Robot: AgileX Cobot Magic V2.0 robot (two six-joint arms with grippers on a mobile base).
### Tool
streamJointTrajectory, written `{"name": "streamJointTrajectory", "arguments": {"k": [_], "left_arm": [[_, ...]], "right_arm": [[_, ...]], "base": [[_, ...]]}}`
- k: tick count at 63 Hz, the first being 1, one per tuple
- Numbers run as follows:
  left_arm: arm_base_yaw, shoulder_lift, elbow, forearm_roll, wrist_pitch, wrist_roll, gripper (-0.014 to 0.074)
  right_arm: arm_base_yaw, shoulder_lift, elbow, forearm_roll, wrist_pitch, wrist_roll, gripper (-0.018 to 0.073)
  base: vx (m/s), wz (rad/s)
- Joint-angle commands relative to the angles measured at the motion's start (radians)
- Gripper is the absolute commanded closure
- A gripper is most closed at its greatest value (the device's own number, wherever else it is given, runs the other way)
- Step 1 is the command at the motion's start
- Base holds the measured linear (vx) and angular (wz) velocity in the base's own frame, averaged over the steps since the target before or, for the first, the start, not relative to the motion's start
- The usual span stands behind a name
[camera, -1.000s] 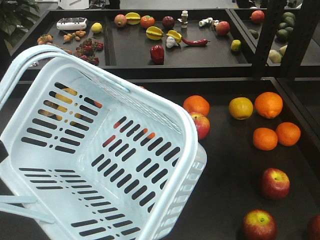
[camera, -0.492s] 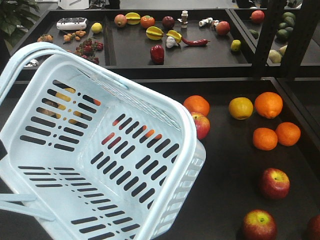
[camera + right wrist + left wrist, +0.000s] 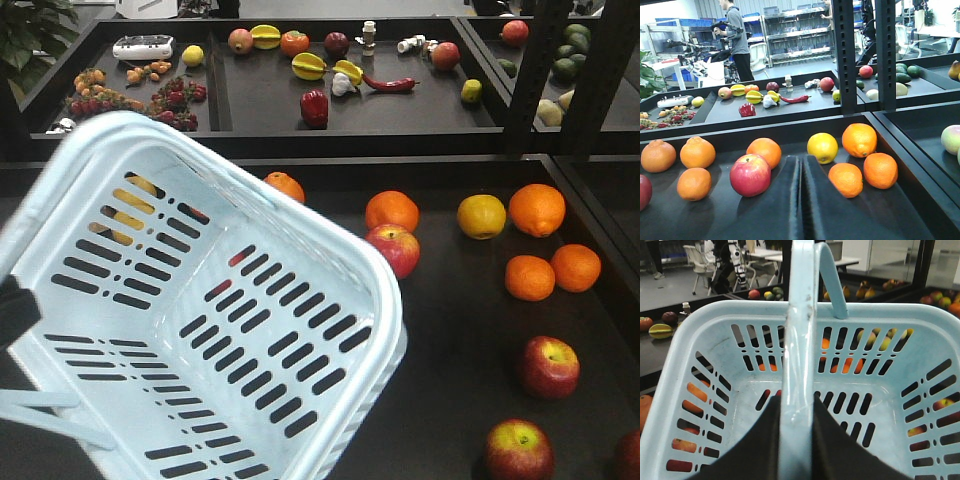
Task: Pick three apples into basket with both arms
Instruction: 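Drive the base closer along the table holding the basket in the left gripper, then lower the light-blue basket onto the table with the left gripper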
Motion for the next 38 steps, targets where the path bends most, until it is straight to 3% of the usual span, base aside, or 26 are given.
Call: {"name": "streamJointTrajectory", "arguments": {"k": [1, 29, 38], "left_arm": [[-0.004, 0.089, -0.073, -0.041, -0.038, 0.065, 0.0603], [-0.004, 0.672, -0.497, -0.041, 0.246, 0.372, 0.0603], [-0.004, 0.838, -0.626, -0.041, 0.341, 0.379, 0.0603]], "right_arm": [[-0.005, -0.012, 0.011, -0.003, -0.071, -0.008, 0.0564], [-0.005, -0.012, 0.011, -0.003, -0.071, -0.008, 0.0564], [-0.005, -0.012, 0.011, -0.003, -0.071, -0.008, 0.0564]], "base": [[0.00, 0.00], [0.00, 0.00], [0.00, 0.00]]}}
